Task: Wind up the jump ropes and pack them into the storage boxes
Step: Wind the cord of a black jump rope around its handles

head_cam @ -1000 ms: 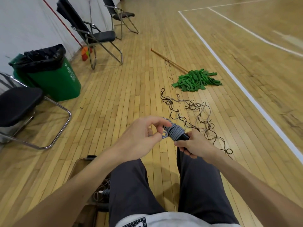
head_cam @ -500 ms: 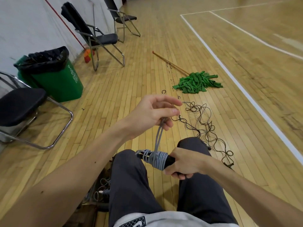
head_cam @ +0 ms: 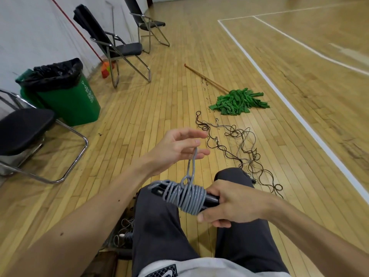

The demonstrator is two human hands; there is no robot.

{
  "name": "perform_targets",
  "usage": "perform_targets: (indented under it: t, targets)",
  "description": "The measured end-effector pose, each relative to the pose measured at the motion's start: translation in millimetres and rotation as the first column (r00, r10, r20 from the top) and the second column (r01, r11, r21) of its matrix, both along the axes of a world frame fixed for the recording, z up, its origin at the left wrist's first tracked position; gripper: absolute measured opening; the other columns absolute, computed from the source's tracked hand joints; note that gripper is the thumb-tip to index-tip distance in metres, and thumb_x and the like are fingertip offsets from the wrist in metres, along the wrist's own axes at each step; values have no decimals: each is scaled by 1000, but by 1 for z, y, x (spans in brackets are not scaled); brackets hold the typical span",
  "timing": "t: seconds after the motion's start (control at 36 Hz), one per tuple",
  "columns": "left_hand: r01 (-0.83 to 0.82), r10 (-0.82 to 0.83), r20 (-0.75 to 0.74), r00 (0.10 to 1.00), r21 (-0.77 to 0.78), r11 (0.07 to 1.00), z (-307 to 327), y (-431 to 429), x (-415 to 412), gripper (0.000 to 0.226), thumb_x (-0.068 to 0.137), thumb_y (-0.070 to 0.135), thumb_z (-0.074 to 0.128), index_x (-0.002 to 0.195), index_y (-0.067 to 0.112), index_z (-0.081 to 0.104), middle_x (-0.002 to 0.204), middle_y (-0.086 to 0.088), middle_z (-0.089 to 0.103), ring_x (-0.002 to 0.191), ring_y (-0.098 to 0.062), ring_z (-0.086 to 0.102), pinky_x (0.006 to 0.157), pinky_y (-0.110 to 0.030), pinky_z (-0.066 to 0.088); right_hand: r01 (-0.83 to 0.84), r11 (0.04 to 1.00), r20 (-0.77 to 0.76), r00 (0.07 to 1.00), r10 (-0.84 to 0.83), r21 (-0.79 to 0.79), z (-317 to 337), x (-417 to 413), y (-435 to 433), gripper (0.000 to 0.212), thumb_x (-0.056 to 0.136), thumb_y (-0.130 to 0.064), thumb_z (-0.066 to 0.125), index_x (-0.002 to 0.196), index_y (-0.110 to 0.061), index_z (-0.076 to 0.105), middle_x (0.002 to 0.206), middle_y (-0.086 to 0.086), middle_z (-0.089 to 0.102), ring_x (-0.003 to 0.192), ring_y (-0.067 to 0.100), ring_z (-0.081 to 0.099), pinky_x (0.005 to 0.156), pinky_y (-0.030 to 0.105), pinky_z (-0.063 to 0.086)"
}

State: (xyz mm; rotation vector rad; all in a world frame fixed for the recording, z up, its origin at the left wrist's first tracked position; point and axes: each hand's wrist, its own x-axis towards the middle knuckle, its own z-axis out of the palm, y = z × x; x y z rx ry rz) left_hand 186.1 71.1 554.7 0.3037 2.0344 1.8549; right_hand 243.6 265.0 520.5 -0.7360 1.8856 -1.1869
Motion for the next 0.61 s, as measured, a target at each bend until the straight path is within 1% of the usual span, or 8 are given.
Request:
perform_targets:
  t: [0.08,0.17,0.28,0.33,0.39,0.42,0.5,0.61]
  targets:
    - [-23,22,60,998,16,1000,-10,-1,2,21,97,11,55,114,5,66,128,-13,66,105,-35,71,92,-39,58,42,994,-6,999,-43,-105,2,-2,2,35,94,-27,68,89,5,58,67,8,58,56,22,53,58,30,46]
    - [-25,20,102,995,53,998,-16,-1,5,27,92,29,60,109,13,73,123,-14,69,108,-36,69,92,-41,58,84,970,14,996,-83,-228,6,-3,3,34,93,-26,67,85,5,56,67,9,57,56,20,52,56,24,45]
    - [-12,13,23,1000,-50,999,-18,-2,15,30,100,39,51,114,19,68,124,-5,69,118,-30,64,98,-44,54,185,919,90,982,-163,-349,8,-5,6,35,90,-23,69,89,9,57,66,2,57,56,11,52,54,19,44]
    - [-69,73,44,996,-78,995,-17,3,18,28,105,31,39,110,16,62,107,-2,74,105,-23,68,90,-38,57,258,882,143,965,-218,-395,7,-7,8,39,85,-29,71,92,8,59,65,1,56,55,10,49,52,20,43]
    - [-90,99,57,993,-149,985,-11,5,21,36,109,25,28,113,13,62,83,2,76,79,-16,73,72,-31,58,324,844,201,944,-261,-426,4,-10,9,33,83,-31,72,93,-2,62,64,2,52,53,10,45,51,19,40]
    - [-95,109,71,992,-171,981,-12,6,20,41,110,28,26,119,9,62,82,-2,77,75,-18,74,69,-30,57,345,829,232,936,-266,-440,2,-11,10,30,83,-30,72,93,-4,61,64,2,50,52,10,43,49,18,38]
    - [-66,76,54,996,-157,985,-11,2,24,51,108,44,24,122,12,62,100,-15,76,87,-30,74,76,-32,58,400,796,299,910,-286,-455,-7,-16,10,23,82,-30,72,91,-10,63,65,1,49,52,10,40,45,17,31]
    - [-180,187,82,979,-87,980,-10,-2,30,45,108,42,27,116,16,63,100,-16,76,88,-29,75,75,-30,58,542,717,444,824,-352,-439,-18,-21,12,28,85,-27,77,97,-5,63,67,1,48,51,8,41,45,20,23]
